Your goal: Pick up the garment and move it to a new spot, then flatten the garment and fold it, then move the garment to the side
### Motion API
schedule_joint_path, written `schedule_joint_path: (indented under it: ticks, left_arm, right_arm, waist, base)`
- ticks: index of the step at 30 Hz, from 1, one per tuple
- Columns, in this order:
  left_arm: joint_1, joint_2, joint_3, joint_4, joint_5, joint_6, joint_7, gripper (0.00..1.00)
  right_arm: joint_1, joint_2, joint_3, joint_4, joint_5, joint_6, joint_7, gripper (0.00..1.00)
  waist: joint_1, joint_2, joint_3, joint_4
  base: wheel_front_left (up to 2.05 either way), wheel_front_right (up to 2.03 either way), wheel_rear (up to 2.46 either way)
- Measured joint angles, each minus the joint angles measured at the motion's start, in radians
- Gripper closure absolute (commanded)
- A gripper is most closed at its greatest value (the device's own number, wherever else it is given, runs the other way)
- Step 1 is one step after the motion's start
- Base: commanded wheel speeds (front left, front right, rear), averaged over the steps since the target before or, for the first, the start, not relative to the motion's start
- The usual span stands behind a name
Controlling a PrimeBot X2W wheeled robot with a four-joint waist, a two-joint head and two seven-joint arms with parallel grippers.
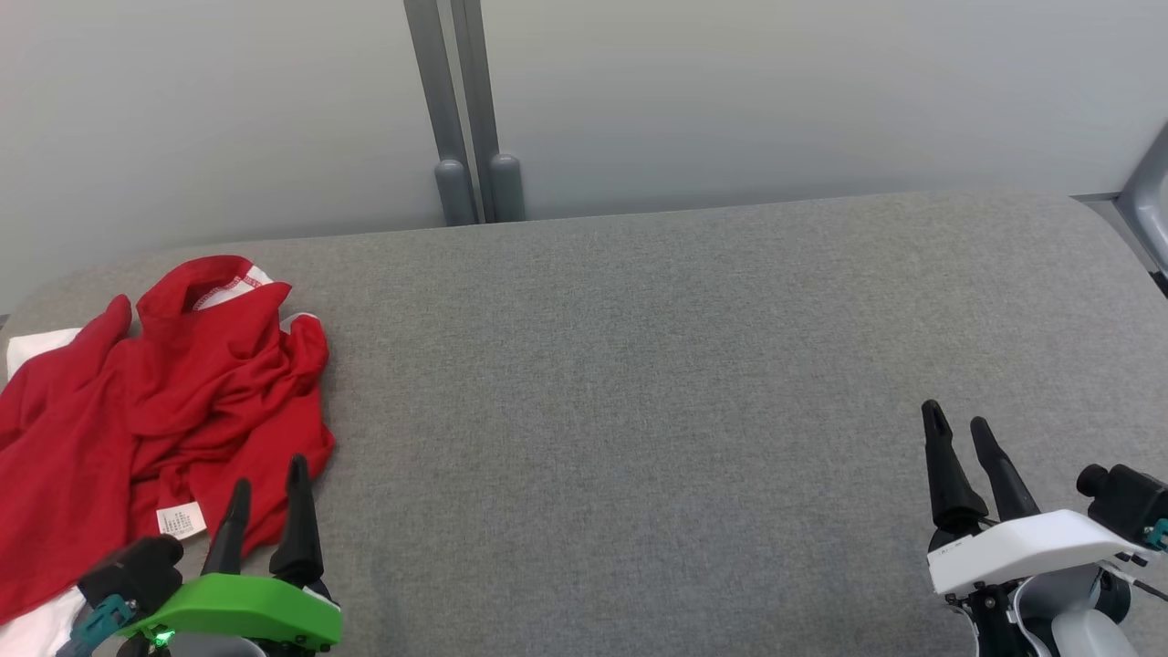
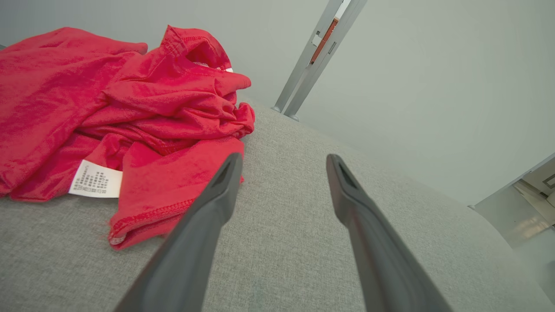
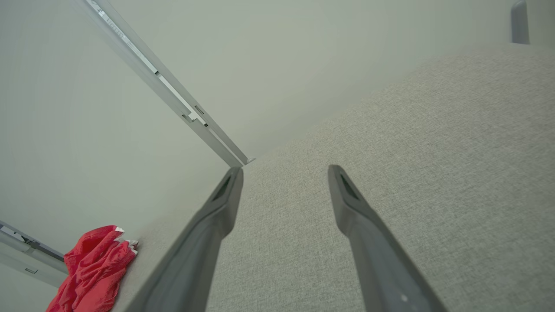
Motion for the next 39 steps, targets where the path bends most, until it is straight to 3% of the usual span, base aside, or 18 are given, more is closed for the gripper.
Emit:
schedule_joint_path:
  ticks: [26, 39]
  left_arm:
    - [0.023, 0.03, -0.036, -0.042, 0.272, 0.0, -0.069, 0.0]
    - [0.036, 0.028, -0.041, -0.041, 0.371, -0.021, -0.097, 0.0]
  right_arm:
    - [0.007, -0.015, -0.001, -0.006, -0.272, 0.0, -0.068, 0.0]
    - [0.022, -0.016, -0.024, -0.004, -0.372, 0.0, -0.097, 0.0]
  waist:
    - [0.0, 0.0, 0.0, 0.009]
    - [0.0, 0.0, -0.004, 0.011]
  base:
    - [0.0, 0.0, 0.0]
    - [0.0, 0.0, 0.0]
